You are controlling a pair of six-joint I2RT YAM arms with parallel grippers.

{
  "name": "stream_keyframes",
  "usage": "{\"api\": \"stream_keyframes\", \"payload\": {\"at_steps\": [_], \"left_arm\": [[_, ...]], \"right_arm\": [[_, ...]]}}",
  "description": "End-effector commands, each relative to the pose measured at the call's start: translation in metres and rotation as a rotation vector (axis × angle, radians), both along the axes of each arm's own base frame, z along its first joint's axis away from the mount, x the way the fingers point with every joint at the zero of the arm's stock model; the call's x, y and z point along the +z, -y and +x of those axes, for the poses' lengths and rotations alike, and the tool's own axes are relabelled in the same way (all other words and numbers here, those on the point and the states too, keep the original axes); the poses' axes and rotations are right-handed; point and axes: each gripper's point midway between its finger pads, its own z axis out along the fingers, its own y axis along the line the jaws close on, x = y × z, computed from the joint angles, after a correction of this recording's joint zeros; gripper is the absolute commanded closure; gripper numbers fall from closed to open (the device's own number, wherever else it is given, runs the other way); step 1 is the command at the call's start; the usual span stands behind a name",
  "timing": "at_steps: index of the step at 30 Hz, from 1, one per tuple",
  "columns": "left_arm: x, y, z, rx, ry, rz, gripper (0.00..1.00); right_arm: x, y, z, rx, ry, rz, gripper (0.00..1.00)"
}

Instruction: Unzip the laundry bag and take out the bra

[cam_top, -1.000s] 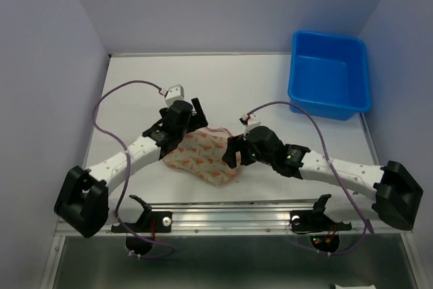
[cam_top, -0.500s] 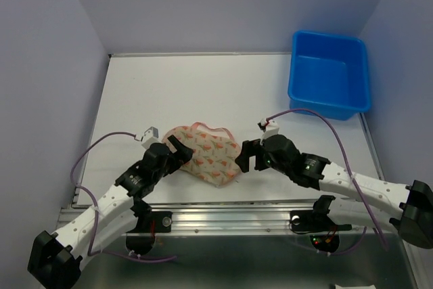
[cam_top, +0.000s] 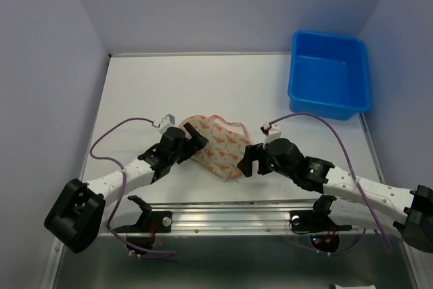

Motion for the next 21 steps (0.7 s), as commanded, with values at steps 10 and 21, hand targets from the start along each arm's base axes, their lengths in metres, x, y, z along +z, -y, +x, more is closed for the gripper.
{"api": "stream_keyframes", "payload": {"at_steps": [10,21], "left_arm": [[0.007,-0.001,-0.006,0.057,0.043,-0.128,0.01],[-0.02,-0.013,-0.029,0.045,-0.025,-0.081,0.02]], "right_arm": [[0.006,0.011,-0.005,-0.033,0.032,0.078,0.0],[0.001,0.015,-0.007,-0.048,0.025,0.085,0.0]]}}
